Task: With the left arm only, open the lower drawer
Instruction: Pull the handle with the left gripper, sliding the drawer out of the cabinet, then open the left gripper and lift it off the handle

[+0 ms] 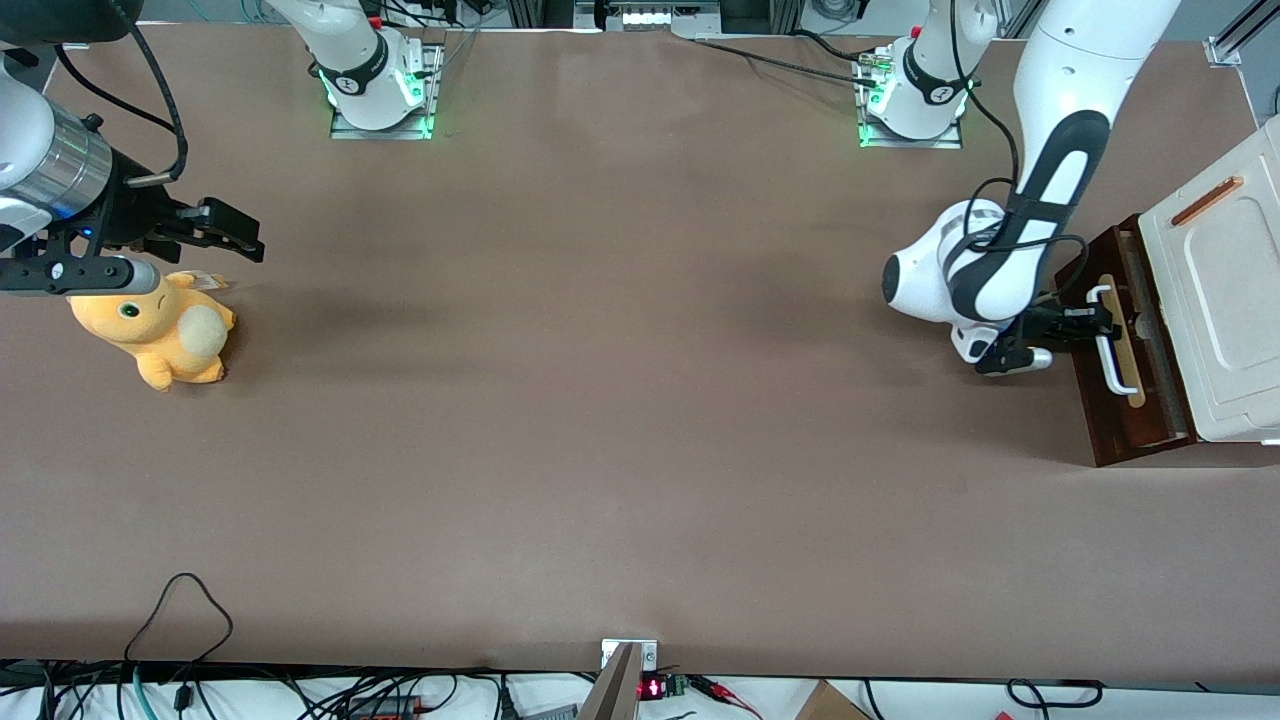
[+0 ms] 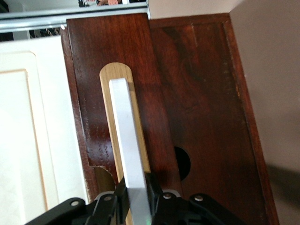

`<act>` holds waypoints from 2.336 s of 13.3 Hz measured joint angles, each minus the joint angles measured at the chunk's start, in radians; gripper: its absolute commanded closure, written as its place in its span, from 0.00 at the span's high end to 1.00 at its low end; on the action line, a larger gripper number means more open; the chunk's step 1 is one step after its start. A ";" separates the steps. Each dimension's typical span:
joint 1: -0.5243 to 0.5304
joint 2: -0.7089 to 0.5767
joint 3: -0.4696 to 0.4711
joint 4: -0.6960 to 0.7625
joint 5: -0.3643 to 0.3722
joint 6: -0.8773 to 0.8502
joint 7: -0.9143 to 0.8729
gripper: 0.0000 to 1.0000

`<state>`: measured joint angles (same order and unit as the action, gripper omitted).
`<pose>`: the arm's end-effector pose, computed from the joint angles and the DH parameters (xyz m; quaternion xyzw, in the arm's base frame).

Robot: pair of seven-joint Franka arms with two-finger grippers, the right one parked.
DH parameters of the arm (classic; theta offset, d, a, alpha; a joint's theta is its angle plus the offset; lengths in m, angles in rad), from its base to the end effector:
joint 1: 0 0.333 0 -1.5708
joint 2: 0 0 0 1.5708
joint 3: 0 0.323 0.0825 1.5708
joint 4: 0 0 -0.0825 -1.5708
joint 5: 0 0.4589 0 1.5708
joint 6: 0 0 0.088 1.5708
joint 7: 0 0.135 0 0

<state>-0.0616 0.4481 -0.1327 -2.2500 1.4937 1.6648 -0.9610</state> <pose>0.5326 0.0174 0.1094 -0.7568 0.1202 0.0033 0.6425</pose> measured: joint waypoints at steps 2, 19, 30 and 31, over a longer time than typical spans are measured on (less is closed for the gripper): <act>-0.002 0.006 -0.032 0.000 0.000 -0.031 0.001 0.00; -0.022 0.015 -0.178 0.017 -0.065 -0.128 -0.002 1.00; -0.029 -0.086 -0.200 0.174 -0.416 0.025 0.061 1.00; -0.029 -0.120 -0.201 0.203 -0.494 0.045 0.105 1.00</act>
<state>-0.0909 0.3282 -0.3336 -2.0465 1.0001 1.7096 -0.8557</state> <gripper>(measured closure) 0.000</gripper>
